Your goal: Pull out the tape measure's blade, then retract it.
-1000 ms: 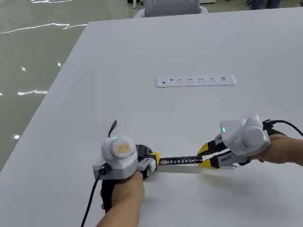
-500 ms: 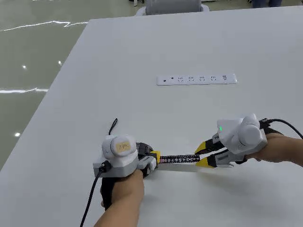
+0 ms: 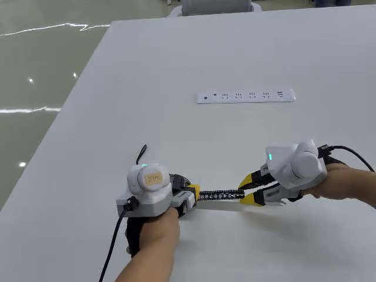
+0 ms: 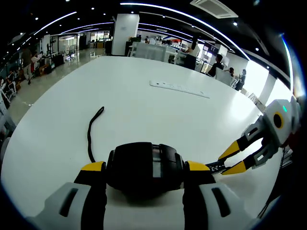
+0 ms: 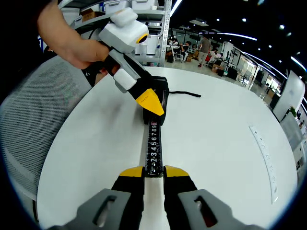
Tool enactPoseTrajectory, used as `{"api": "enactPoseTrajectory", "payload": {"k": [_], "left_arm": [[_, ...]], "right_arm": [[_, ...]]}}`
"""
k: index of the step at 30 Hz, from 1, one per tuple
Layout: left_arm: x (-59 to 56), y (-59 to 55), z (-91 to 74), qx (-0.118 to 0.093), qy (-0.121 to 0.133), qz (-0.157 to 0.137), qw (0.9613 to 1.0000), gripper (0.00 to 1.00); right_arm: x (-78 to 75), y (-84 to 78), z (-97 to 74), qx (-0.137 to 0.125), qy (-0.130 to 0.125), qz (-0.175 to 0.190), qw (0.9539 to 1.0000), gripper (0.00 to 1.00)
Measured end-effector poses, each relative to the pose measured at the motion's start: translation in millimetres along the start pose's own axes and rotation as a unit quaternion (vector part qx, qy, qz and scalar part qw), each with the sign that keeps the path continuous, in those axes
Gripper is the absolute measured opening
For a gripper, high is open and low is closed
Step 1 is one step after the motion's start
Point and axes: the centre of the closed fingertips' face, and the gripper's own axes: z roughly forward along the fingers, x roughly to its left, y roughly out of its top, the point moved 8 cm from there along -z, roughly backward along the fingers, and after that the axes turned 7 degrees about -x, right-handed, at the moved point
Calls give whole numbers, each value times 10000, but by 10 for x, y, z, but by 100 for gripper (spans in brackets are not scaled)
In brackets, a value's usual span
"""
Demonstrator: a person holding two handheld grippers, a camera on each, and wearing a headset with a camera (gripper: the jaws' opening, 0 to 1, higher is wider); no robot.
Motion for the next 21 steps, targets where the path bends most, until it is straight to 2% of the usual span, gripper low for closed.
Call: {"api": "enactPoseTrajectory", "payload": {"k": [21], "left_arm": [[7, 4, -2, -2, -20, -12, 10000, 61]], "right_arm": [[-6, 56, 89, -25, 21, 12, 10000, 14]]}}
